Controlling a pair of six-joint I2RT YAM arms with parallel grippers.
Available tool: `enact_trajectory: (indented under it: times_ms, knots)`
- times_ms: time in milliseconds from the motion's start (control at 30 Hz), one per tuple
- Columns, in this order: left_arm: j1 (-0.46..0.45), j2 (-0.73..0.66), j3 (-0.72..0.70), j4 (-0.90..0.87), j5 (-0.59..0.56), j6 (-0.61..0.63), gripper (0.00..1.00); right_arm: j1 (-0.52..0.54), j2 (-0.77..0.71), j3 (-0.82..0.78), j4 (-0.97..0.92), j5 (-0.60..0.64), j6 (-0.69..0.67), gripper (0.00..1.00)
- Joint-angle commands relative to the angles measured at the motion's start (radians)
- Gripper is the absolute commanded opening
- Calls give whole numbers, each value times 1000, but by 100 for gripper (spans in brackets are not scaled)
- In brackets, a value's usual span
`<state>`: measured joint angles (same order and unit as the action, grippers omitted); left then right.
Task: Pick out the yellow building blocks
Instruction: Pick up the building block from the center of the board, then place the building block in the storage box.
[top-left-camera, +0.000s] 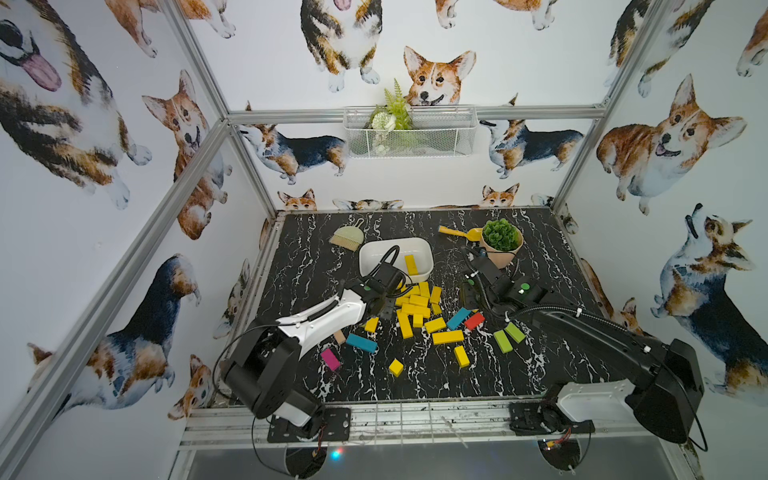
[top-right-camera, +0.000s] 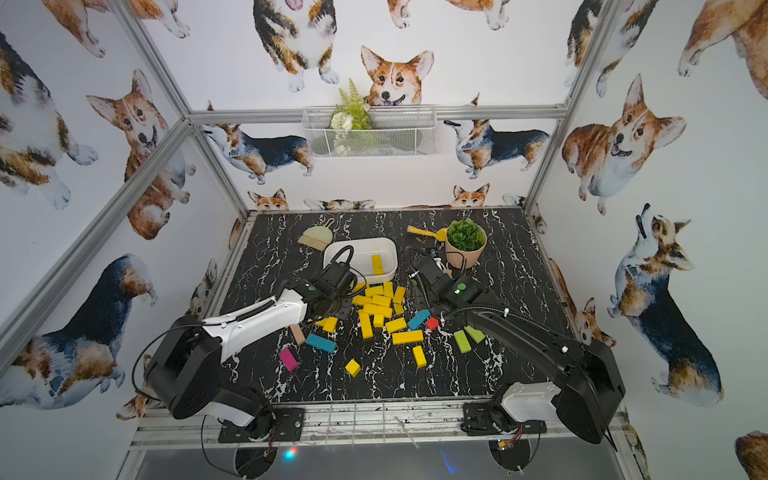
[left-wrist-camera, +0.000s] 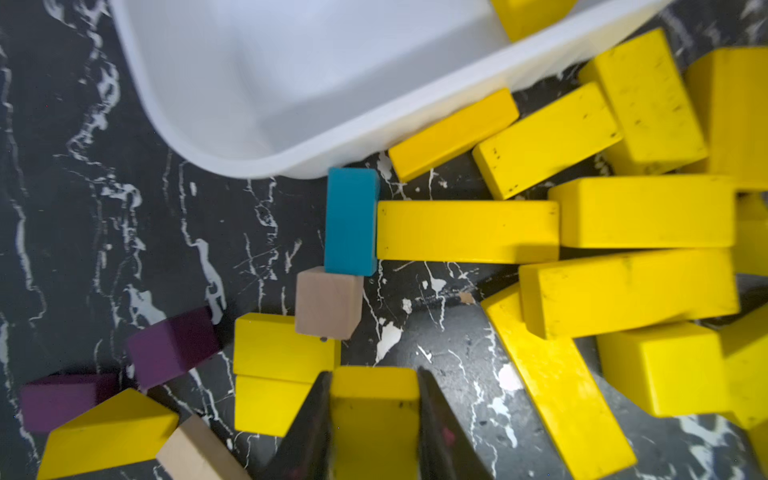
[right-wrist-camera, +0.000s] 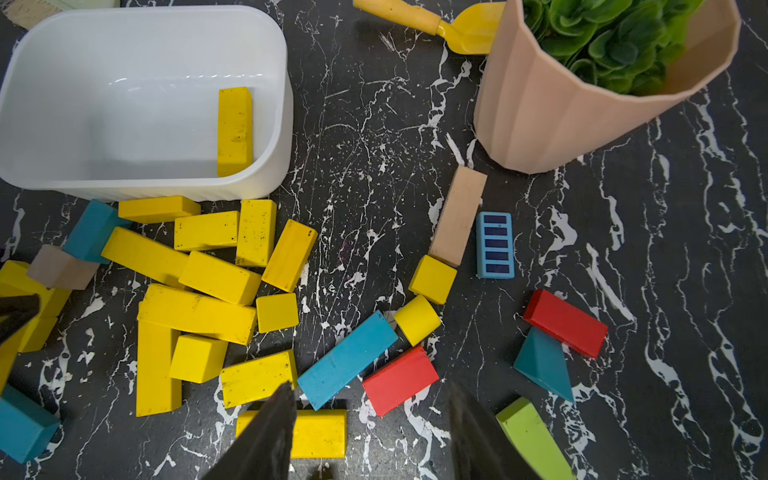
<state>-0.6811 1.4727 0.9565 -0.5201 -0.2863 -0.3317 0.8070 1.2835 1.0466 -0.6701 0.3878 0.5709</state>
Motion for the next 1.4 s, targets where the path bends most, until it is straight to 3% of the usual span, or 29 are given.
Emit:
enact_trajectory:
  times_ms: [0, 133, 367, 700, 900, 1133, 1367]
  knots:
    - [0, -90, -3, -7, -21, -63, 12, 2, -8, -12, -9, 9, 30, 61]
    - [4, -143, 50, 14, -8, -78, 11, 2, -6, -30, 7, 1, 45, 61]
    - [80, -31, 255, 55, 71, -64, 8, 2, -28, -64, 17, -17, 54, 61]
    - [174, 339, 661, 31, 177, -39, 8, -1, -75, -91, 6, 13, 40, 61]
    - [203, 544, 840, -39, 163, -70, 8, -1, -116, -104, 4, 19, 44, 61]
    - [216, 731, 948, -85, 138, -91, 8, -1, -156, -121, -4, 16, 57, 61]
    - [214, 774, 897, -54, 124, -133, 13, -1, -213, -153, -14, 10, 83, 61]
